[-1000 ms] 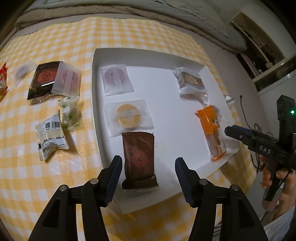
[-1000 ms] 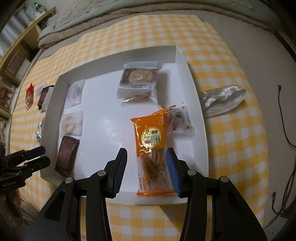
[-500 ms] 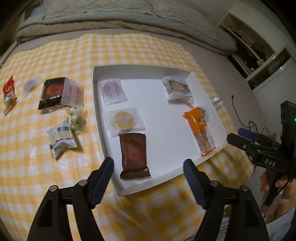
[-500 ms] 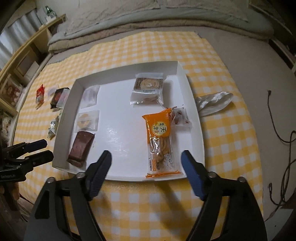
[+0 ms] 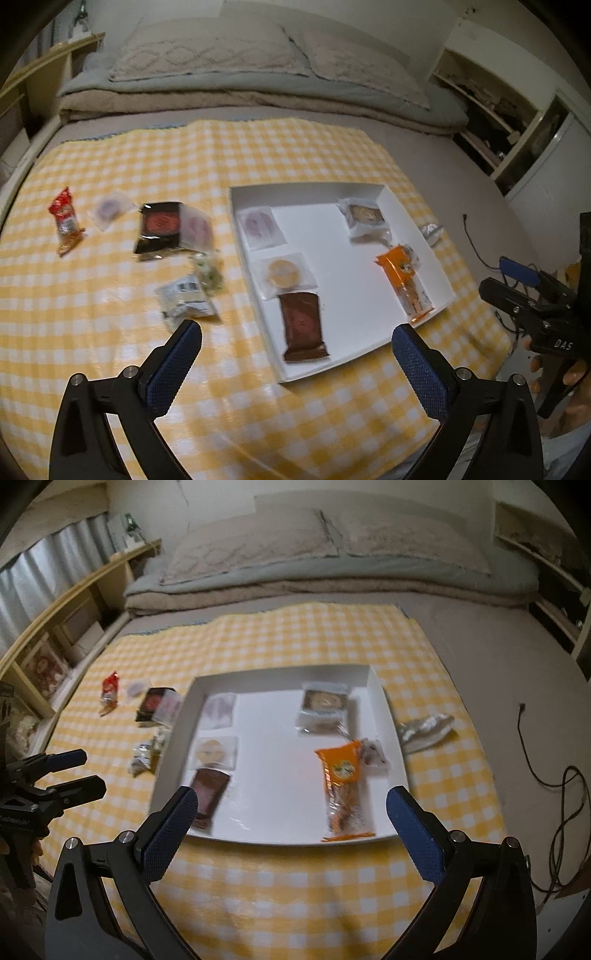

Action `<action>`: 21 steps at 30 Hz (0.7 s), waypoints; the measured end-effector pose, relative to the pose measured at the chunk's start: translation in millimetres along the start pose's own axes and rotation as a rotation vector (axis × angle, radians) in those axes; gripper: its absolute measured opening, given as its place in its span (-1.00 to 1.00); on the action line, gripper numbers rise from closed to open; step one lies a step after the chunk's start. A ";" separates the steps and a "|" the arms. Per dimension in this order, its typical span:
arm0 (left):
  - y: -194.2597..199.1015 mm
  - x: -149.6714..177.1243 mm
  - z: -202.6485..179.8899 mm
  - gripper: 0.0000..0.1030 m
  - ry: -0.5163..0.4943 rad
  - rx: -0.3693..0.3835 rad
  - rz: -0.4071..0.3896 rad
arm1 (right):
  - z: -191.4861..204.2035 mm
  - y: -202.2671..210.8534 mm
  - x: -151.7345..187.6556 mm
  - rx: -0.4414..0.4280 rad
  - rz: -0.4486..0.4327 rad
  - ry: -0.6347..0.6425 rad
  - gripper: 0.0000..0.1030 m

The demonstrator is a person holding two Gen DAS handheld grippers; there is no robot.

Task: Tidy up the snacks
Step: 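Withdraw both open tools from the tray back toward the snacks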

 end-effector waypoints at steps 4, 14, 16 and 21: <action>30.5 4.0 19.0 1.00 0.002 -0.035 -0.051 | 18.4 7.2 -6.8 -0.013 -0.030 0.019 1.00; 97.7 18.4 80.6 1.00 0.065 -0.113 -0.139 | 77.1 0.6 -28.5 -0.100 -0.072 0.055 1.00; 109.9 18.9 92.7 1.00 0.084 -0.126 -0.158 | 93.5 -5.8 -34.1 -0.125 -0.071 0.063 1.00; 131.0 15.3 122.4 1.00 0.124 -0.162 -0.187 | 133.6 -24.4 -44.3 -0.168 -0.060 0.115 1.00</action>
Point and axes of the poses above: each gripper's, at about its wrist camera, not at the fingertips, and y roughly against the way its jaws point, z to its left, x to its underside, the point moved 5 cm from there along -y, roughly the way its jaws point, and after that the axes turned 1 degree about x, right-handed, at the moved point
